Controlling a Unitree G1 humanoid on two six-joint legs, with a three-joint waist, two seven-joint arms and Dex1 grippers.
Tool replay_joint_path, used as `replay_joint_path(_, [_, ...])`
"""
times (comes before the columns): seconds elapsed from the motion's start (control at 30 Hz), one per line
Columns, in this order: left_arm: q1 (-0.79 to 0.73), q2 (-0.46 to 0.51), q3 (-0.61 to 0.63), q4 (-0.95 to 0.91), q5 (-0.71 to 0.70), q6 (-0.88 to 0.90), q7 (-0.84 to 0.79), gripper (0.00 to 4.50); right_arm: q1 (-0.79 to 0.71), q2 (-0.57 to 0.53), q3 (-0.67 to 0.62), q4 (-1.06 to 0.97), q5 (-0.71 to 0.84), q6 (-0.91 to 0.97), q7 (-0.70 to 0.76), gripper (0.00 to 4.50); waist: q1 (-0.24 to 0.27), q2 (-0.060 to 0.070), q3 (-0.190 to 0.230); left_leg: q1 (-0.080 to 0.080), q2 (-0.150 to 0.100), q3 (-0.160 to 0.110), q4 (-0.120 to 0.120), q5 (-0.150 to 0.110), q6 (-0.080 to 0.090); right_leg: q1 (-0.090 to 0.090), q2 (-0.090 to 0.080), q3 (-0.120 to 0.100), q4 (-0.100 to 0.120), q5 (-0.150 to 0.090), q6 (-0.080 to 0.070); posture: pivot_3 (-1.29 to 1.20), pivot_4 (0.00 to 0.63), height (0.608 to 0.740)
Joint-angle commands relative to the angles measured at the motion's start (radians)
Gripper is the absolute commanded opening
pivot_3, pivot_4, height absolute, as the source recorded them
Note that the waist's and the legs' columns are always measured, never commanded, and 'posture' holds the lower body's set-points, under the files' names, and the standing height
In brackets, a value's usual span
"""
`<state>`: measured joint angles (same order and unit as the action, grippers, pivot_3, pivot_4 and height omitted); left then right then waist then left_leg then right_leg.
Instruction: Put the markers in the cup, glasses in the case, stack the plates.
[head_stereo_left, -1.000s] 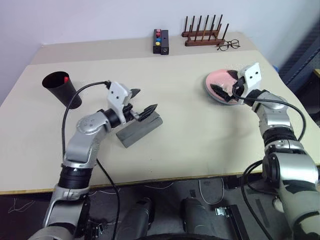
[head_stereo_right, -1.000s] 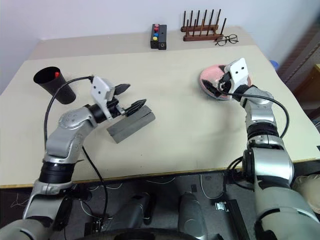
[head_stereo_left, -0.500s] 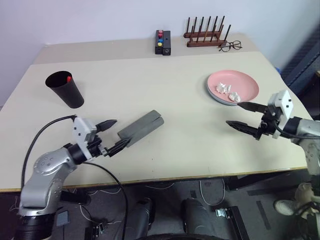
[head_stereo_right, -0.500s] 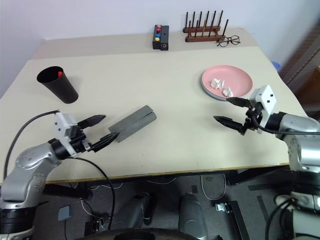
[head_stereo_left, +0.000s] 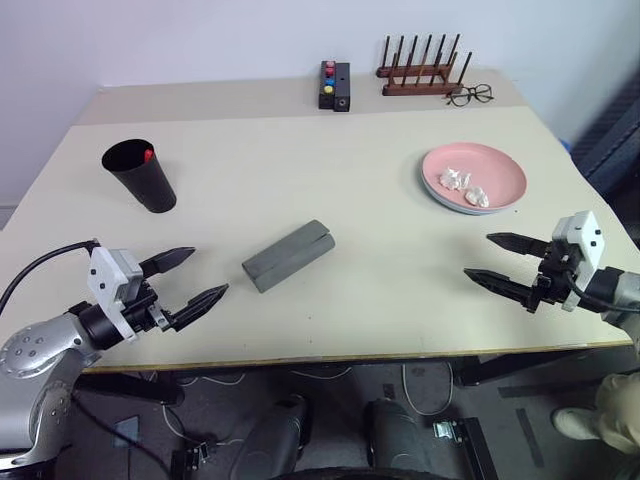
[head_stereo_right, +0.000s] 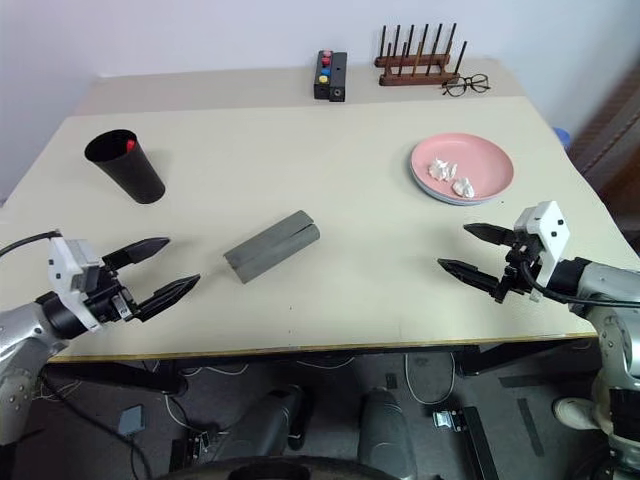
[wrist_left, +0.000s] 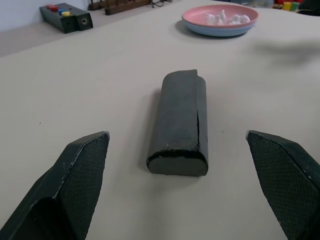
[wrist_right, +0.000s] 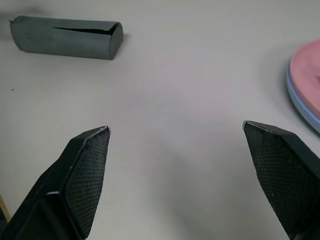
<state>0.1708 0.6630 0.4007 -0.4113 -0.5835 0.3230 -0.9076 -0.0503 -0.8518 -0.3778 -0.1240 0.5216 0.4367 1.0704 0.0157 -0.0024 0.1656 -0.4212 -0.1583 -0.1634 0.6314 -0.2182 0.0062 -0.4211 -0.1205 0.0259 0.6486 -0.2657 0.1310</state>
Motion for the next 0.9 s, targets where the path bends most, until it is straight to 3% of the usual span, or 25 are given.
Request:
replay_joint_path(0.03, [0.012,-0.003,0.005,-0.069,-0.024,0.010,0.030,4.50,0.012,-0.009,-0.052,-0.045,0.020,-0.001,-0.023,4.33,-0.001,0.000,0.000,0.000,0.000,0.000,0.000,0.000,0.000,0.000,0.000,0.000,0.000,0.000,0.000,0.00,0.150,0.740])
replay_joint_path(0.5, [0.083,-0.012,0.002,-0.215,-0.071,0.093,0.140,4.50,0.029,-0.031,-0.081,-0.006,0.030,-0.005,-0.024,4.33,-0.001,0.000,0.000,0.000,0.000,0.000,0.000,0.000,0.000,0.001,0.000,0.000,-0.001,0.000,0.000,0.00,0.150,0.740])
replay_joint_path(0.9, [0.107,-0.001,0.010,-0.178,-0.072,0.073,0.118,4.50,0.113,-0.011,-0.107,0.026,0.030,-0.059,-0.003,4.33,-0.001,0.000,0.000,0.001,0.001,0.001,0.000,0.000,0.001,0.001,0.000,0.000,-0.002,-0.001,-0.001,0.00,0.150,0.740])
